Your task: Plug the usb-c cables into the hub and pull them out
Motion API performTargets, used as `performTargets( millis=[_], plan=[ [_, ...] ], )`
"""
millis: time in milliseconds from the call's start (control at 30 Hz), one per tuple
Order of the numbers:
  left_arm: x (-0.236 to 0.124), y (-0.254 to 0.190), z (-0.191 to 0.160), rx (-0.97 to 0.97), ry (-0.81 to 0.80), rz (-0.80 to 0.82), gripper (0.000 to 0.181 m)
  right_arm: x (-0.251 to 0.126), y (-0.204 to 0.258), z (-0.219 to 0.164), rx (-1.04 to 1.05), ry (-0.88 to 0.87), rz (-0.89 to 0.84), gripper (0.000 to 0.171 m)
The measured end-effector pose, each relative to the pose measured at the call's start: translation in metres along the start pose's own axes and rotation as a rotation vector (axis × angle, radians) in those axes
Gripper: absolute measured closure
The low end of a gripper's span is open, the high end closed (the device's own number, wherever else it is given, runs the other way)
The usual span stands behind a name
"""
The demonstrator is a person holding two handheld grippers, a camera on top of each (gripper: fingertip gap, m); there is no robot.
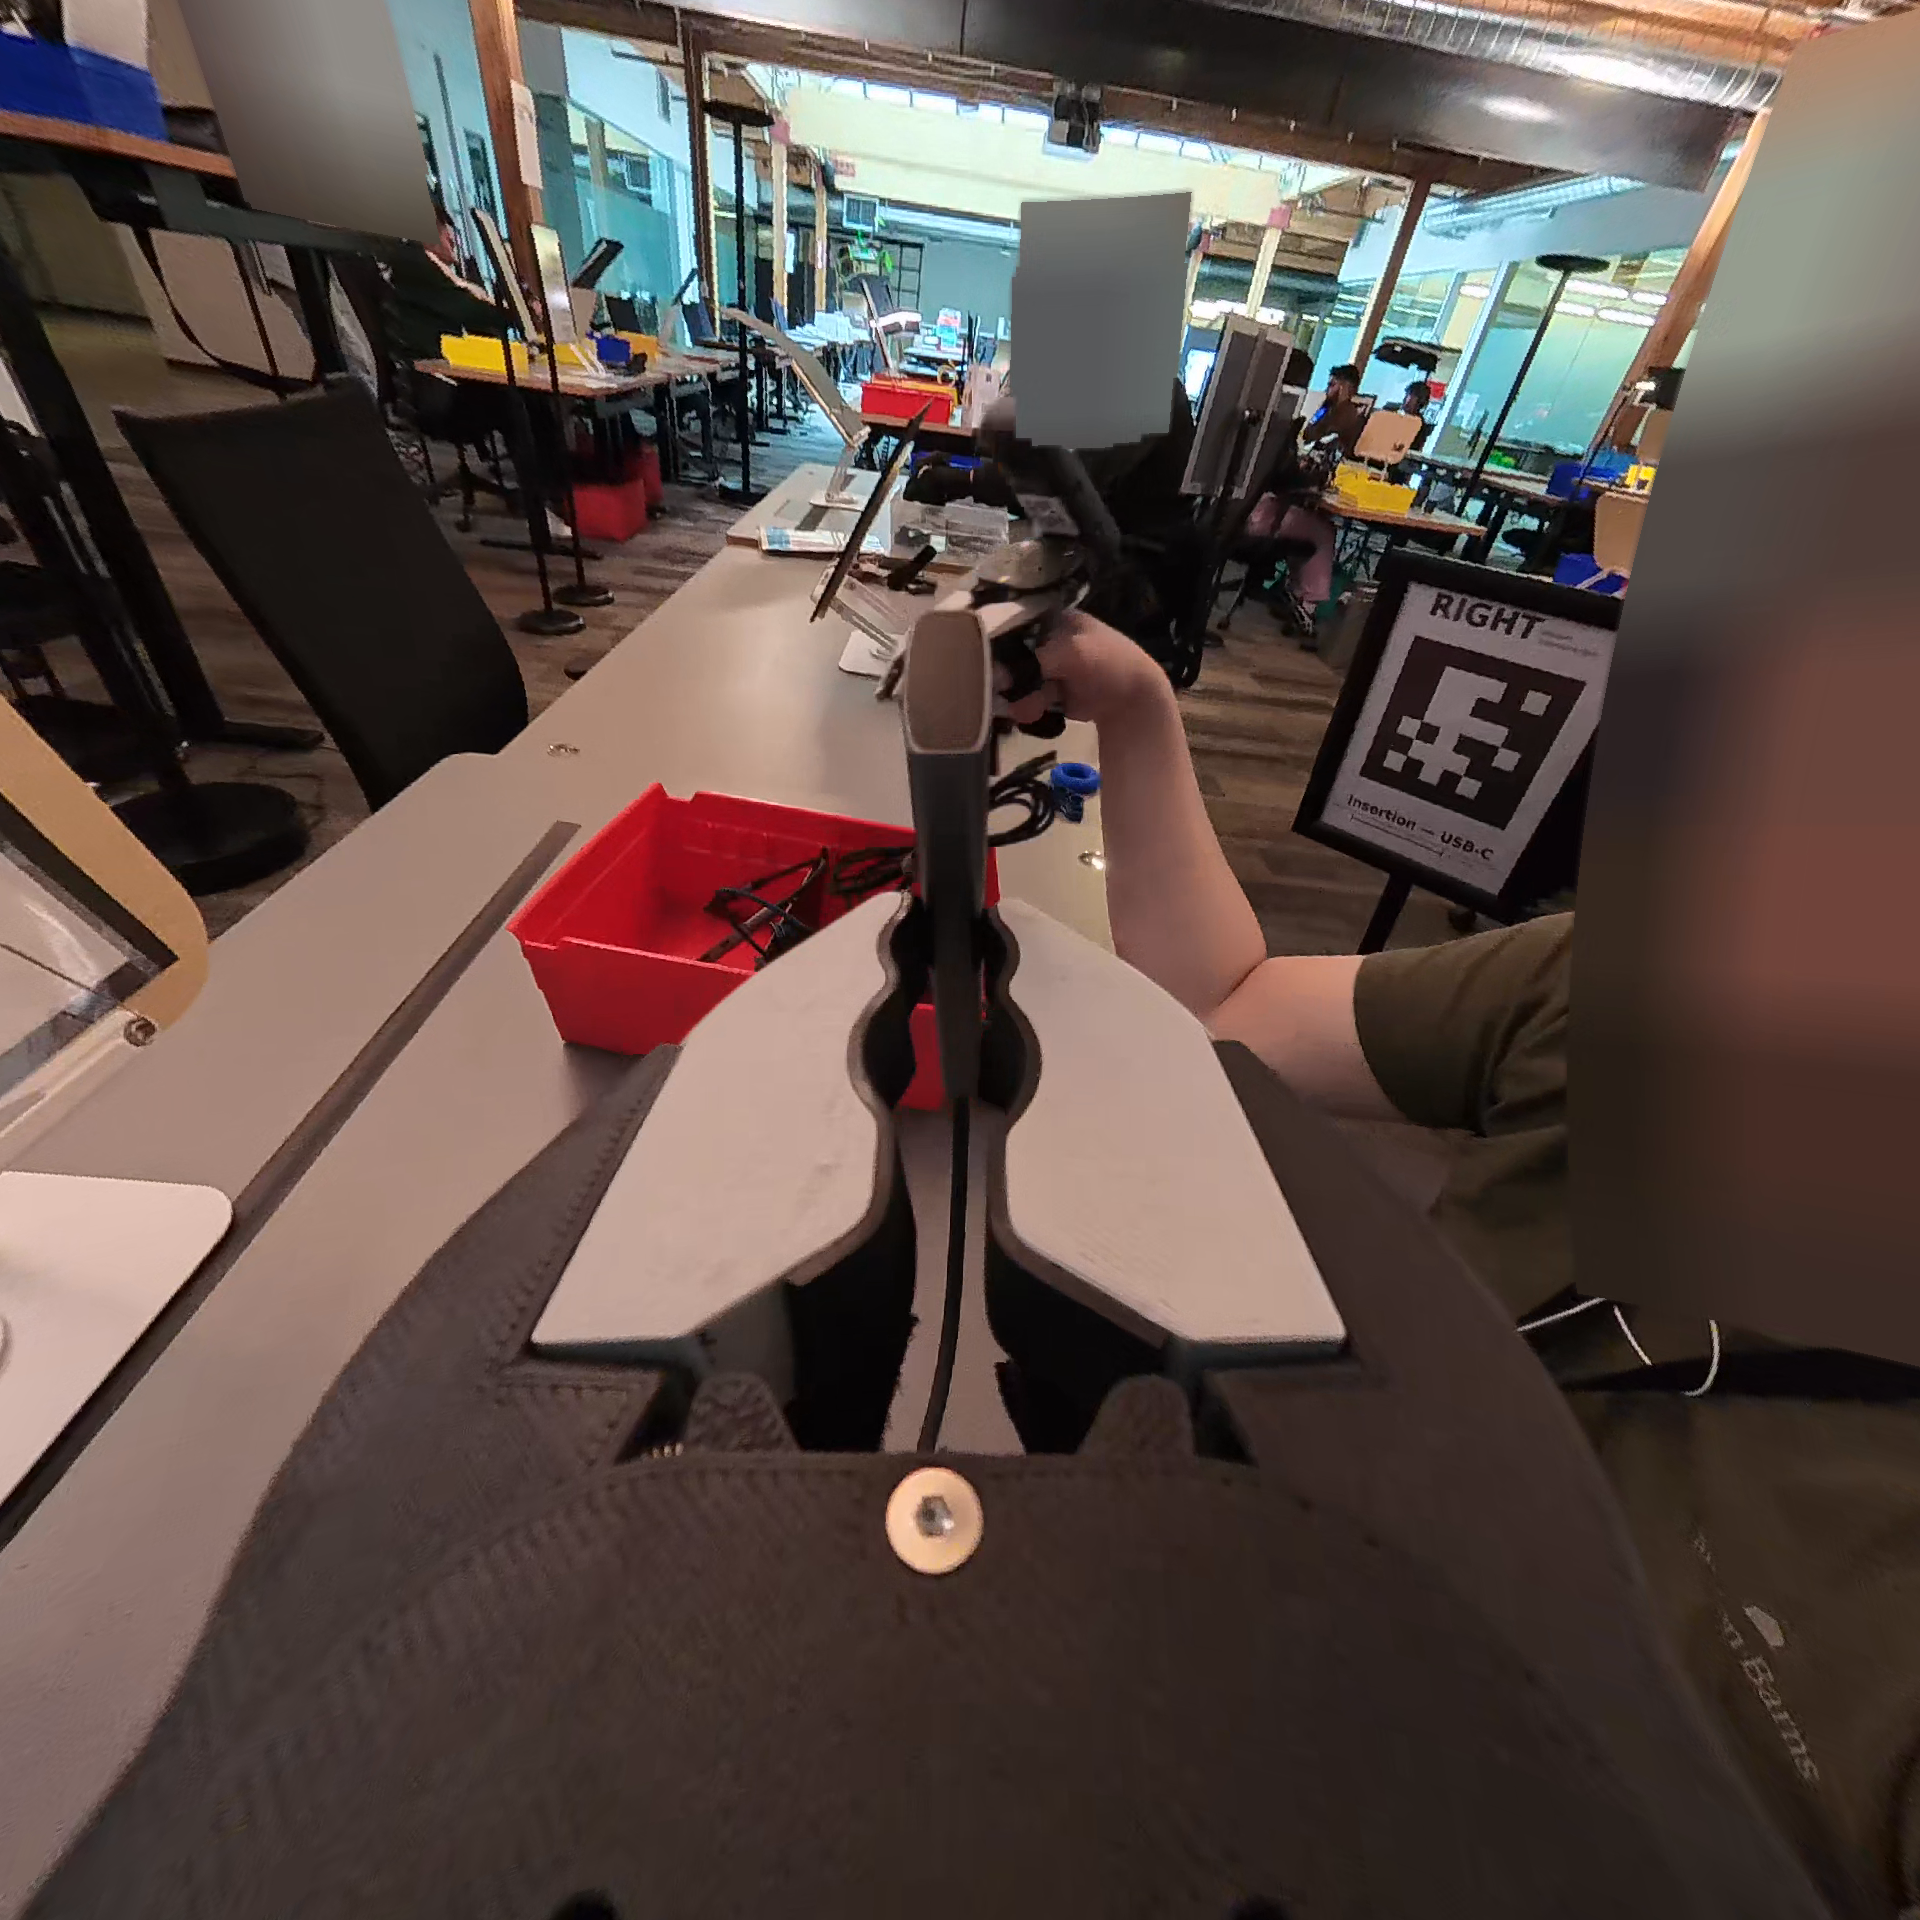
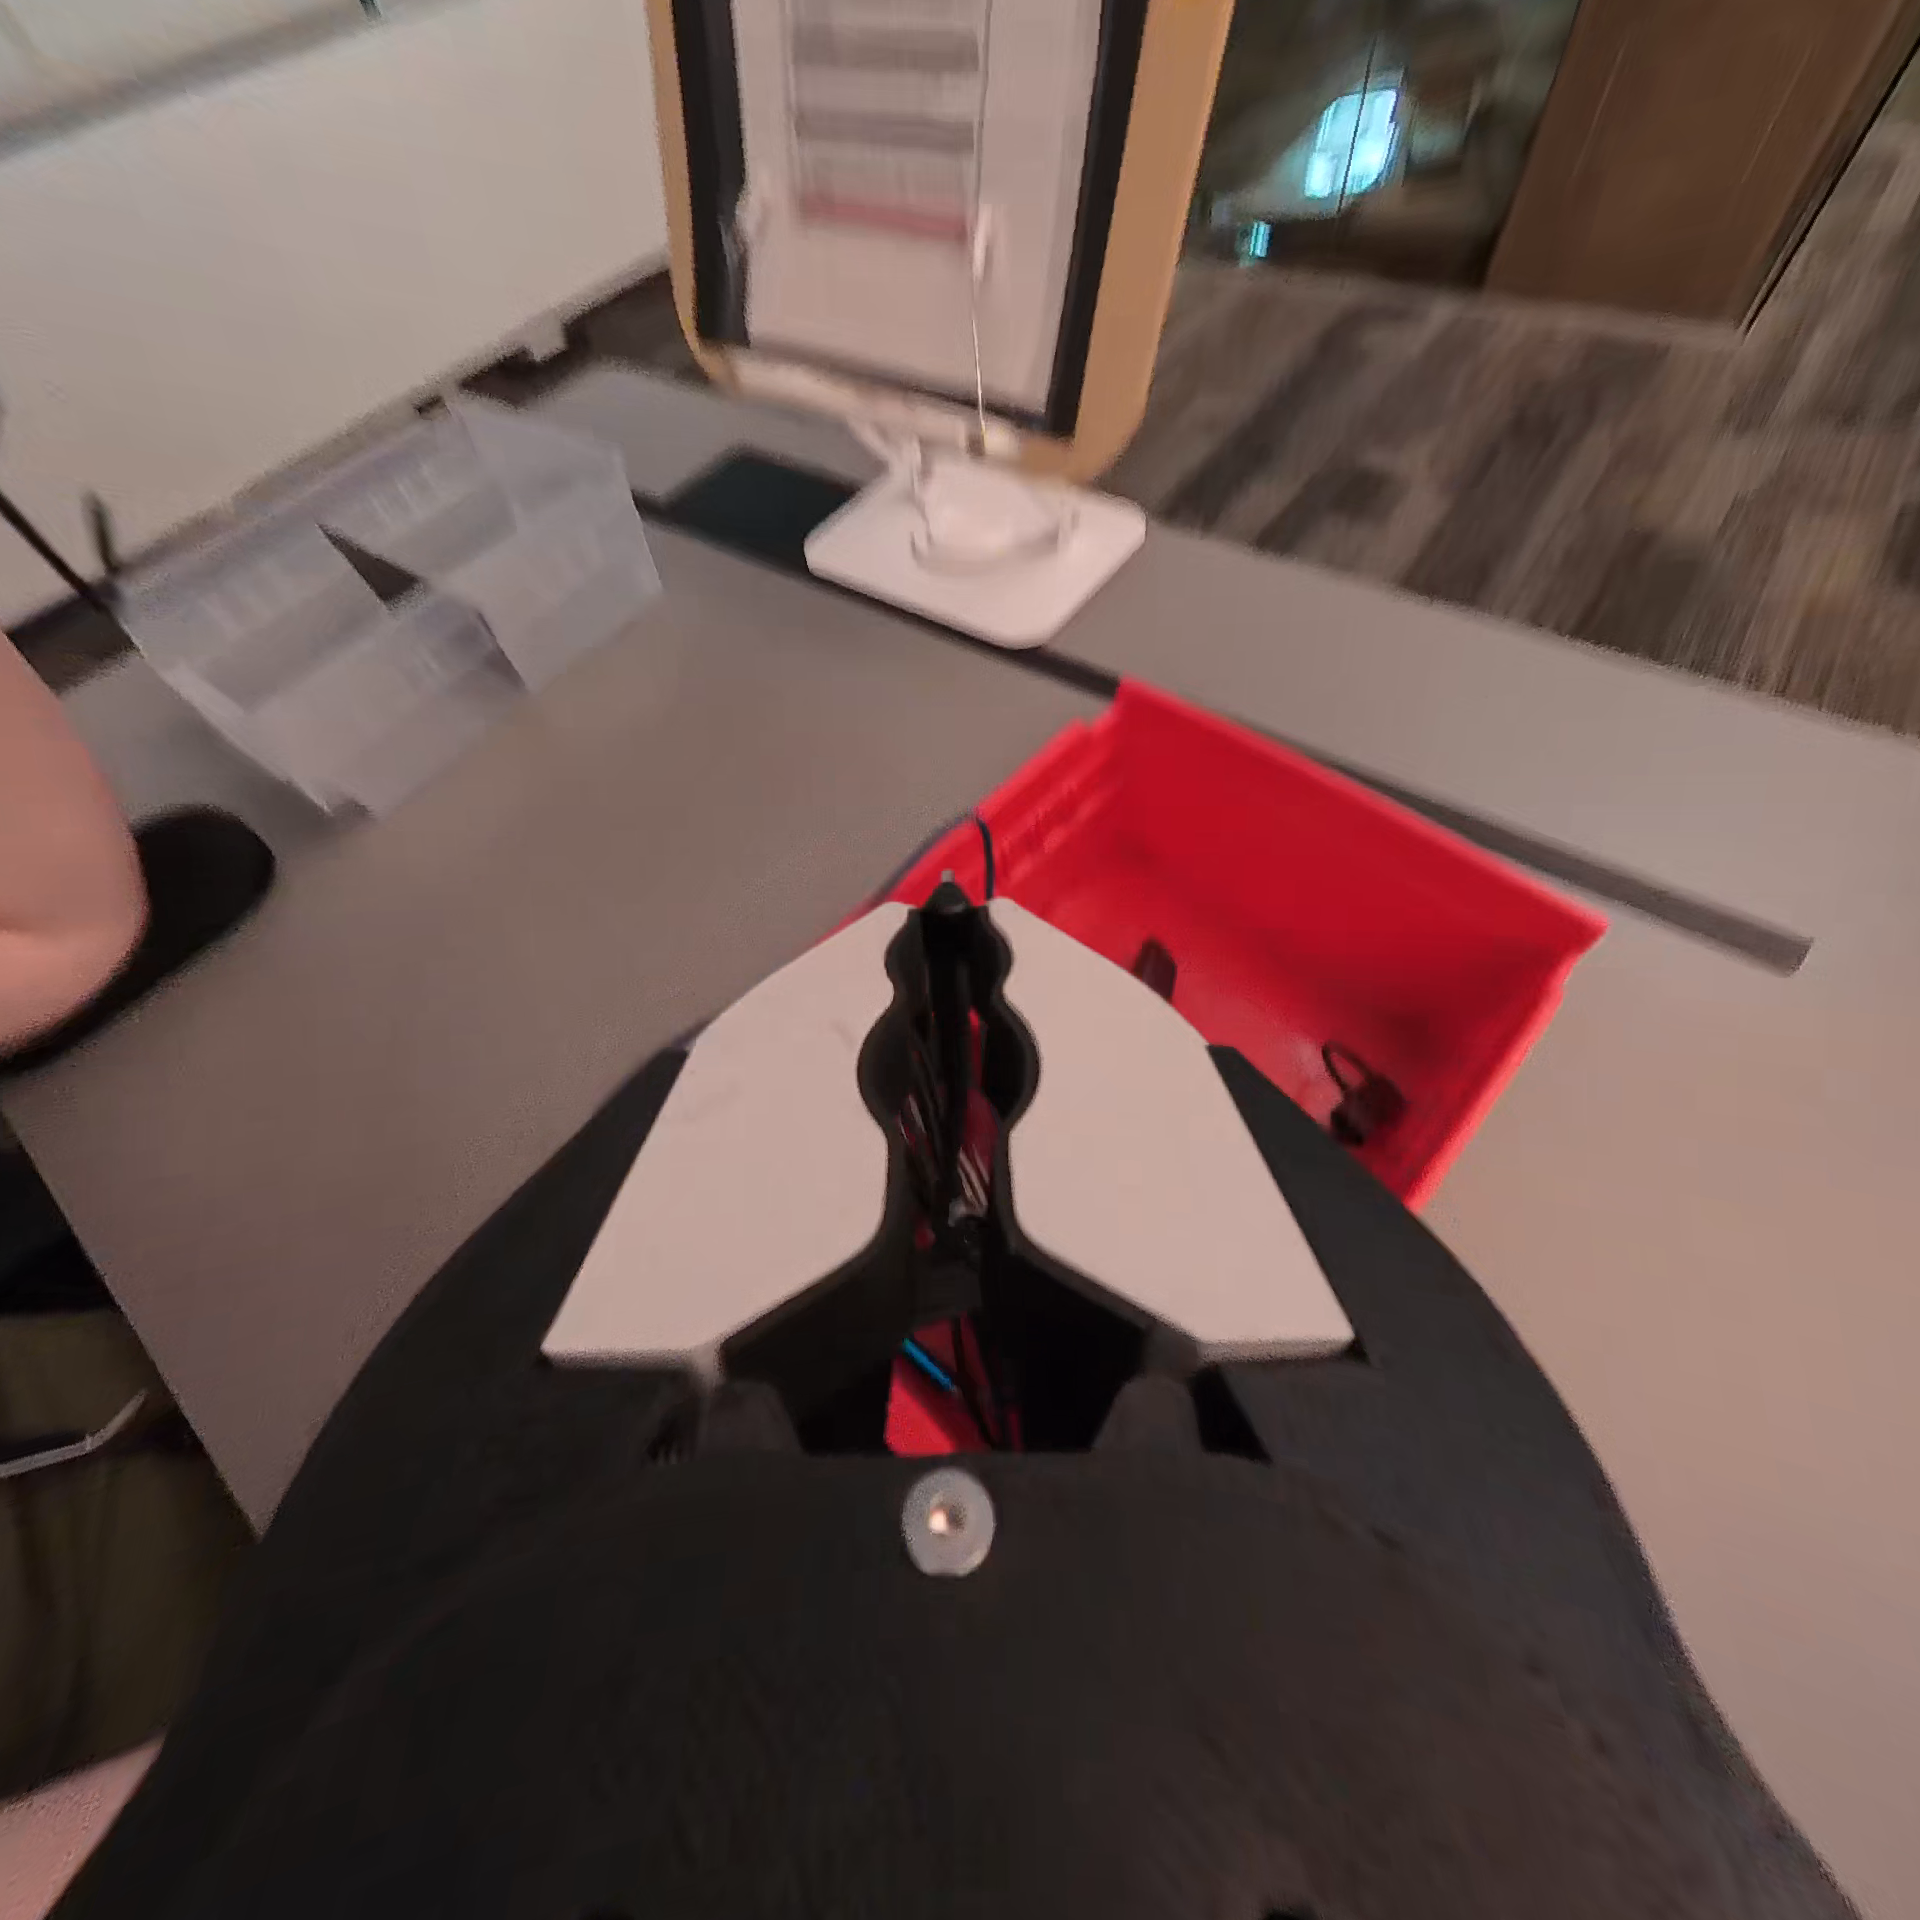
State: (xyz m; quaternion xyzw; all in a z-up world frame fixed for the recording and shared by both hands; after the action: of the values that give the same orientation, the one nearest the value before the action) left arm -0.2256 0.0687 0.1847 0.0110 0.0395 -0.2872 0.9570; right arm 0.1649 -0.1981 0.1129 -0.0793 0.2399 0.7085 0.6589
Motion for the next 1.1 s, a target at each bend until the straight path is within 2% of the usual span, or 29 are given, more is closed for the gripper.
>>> performTargets(
  millis=[100,267,367,533,667,733,800,900,967,1033,1067,1100],
  plan=[
    [0.007,0.002,-0.003,-0.022,0.011,-0.011,0.172,0.035,-0.019,-0.014,0.054,0.176,0.015,0.162],
    [0.024,0.003,-0.008,-0.056,0.035,-0.057,0.172,0.101,-0.034,-0.03,0.142,0.348,0.163,0.161],
    [0.037,0.004,-0.014,-0.067,0.069,-0.078,0.172,0.127,-0.032,-0.037,0.142,0.427,0.208,0.161],
    [0.058,0.006,-0.024,-0.09,0.122,-0.114,0.172,0.128,-0.025,-0.038,0.09,0.468,0.213,0.155],
    [0.07,0.008,-0.03,-0.104,0.155,-0.125,0.172,0.112,-0.014,-0.022,-0.045,0.361,0.123,0.123],
    [0.074,0.009,-0.032,-0.111,0.16,-0.128,0.172,0.102,0.003,-0.001,-0.153,0.22,0.077,0.115],
    [0.077,0.009,-0.034,-0.117,0.164,-0.131,0.172,0.096,0.037,0.024,-0.286,0.014,0.112,0.111],
    [0.084,0.011,-0.037,-0.118,0.18,-0.126,0.172,0.094,0.11,0.043,-0.4,-0.235,0.418,0.116],
    [0.088,0.011,-0.038,-0.117,0.185,-0.122,0.172,0.103,0.152,0.04,-0.409,-0.225,0.633,0.117],
    [0.091,0.01,-0.04,-0.12,0.192,-0.123,0.172,0.121,0.178,0.029,-0.421,-0.1,0.722,0.117],
    [0.092,0.01,-0.041,-0.119,0.199,-0.125,0.172,0.132,0.186,0.023,-0.448,-0.026,0.726,0.123],
    [0.094,0.01,-0.042,-0.115,0.208,-0.127,0.172,0.141,0.191,0.017,-0.486,0.045,0.713,0.139]
  ],
)
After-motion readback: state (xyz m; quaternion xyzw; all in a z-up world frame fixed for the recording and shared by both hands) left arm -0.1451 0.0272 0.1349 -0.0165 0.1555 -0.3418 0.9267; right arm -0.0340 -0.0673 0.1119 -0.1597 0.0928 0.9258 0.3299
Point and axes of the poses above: each gripper's, where its closed fingertips meet, x out along the fingers, z out of its top, y = z × x across the jaws, the point moved 8 cm from there along -x, back along the fingers, and after that the axes turned 7 degrees about x, right-handed, at the moved point
